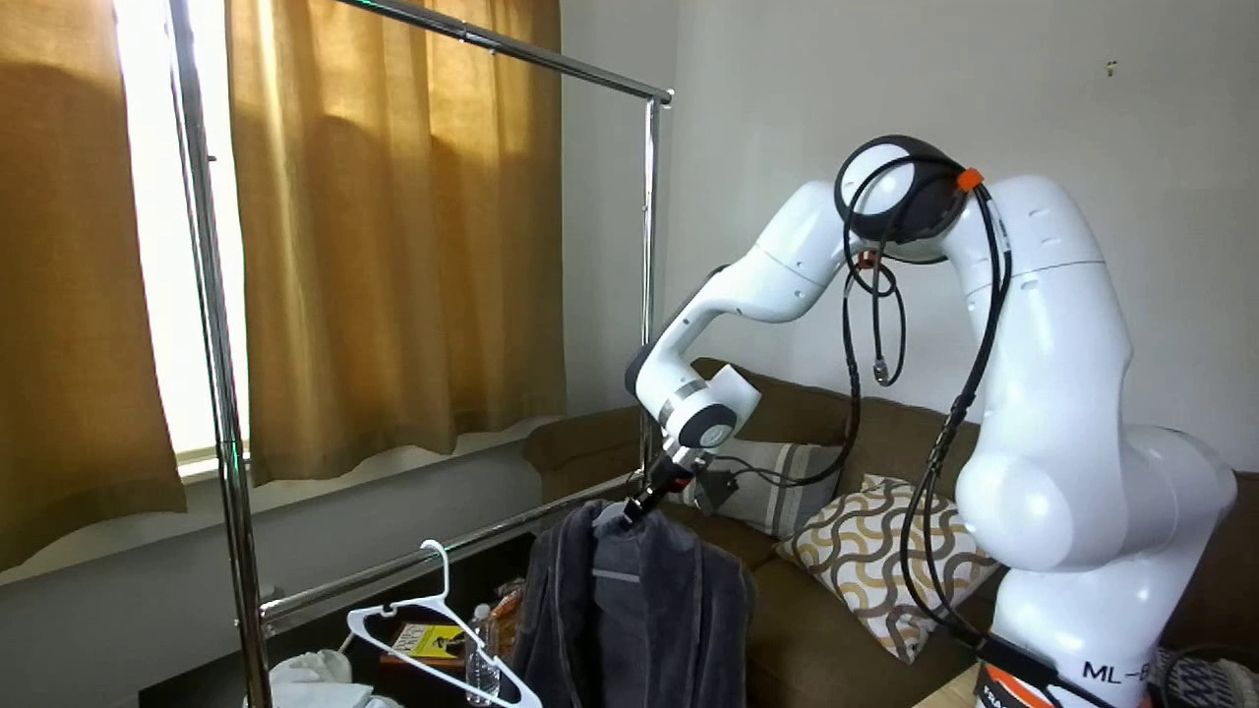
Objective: Move the hanger with the rob to the top rod
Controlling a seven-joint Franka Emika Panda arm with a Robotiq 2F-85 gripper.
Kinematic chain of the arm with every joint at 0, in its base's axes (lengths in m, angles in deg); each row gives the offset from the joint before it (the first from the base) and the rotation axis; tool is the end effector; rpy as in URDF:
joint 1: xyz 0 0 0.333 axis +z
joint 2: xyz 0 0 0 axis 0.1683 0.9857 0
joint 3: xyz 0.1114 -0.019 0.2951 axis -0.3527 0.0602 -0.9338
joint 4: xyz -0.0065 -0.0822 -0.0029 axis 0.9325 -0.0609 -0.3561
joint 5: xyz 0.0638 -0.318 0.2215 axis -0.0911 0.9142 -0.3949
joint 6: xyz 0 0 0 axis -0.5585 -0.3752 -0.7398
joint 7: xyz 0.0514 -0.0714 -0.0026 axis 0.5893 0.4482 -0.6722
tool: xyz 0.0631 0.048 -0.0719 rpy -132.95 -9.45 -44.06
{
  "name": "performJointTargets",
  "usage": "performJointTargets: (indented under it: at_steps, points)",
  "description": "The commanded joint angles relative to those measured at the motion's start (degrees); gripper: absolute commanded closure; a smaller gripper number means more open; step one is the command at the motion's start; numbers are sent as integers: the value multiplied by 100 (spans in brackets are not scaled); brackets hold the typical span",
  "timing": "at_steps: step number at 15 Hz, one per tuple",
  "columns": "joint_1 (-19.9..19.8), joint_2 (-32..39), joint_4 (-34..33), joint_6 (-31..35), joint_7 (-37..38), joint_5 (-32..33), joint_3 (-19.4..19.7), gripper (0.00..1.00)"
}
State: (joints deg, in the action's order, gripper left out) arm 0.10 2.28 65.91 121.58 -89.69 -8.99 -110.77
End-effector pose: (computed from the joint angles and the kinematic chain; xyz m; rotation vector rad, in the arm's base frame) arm 0.5144 0.0832 0.1985 -2.6586 -0.7966 -0.7570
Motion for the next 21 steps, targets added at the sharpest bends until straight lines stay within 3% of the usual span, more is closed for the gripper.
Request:
performJointTargets:
  at_steps: [1, 5, 9, 10, 11, 14, 15, 16, 17, 18, 19, 21]
  points:
    - [143, -996, 800, 270, 964, 462, 23, 97]
    - [334, -1754, 1509, 363, 2320, 1339, 154, 97]
    - [492, -2504, 2237, 68, 3893, 2620, 478, 97]
    - [864, -2683, 2356, -80, 4281, 3000, 924, 97]
    - [901, -2808, 2441, -147, 4676, 3419, 1044, 97]
    - [993, -3296, 2554, -758, 5841, 4847, 1484, 97]
    - [577, -3493, 2497, -1113, 6211, 5319, 1191, 97]
    - [947, -3673, 2387, -1473, 6593, 5798, 1656, 97]
    - [774, -2979, 2303, -897, 5936, 5130, 1338, 89]
    - [810, -3161, 2280, -1147, 6228, 5452, 1452, 89]
    - [1309, -3299, 2292, -1253, 6508, 5792, 2011, 89]
    - [1332, -3437, 2314, -1338, 6569, 5864, 2059, 89]
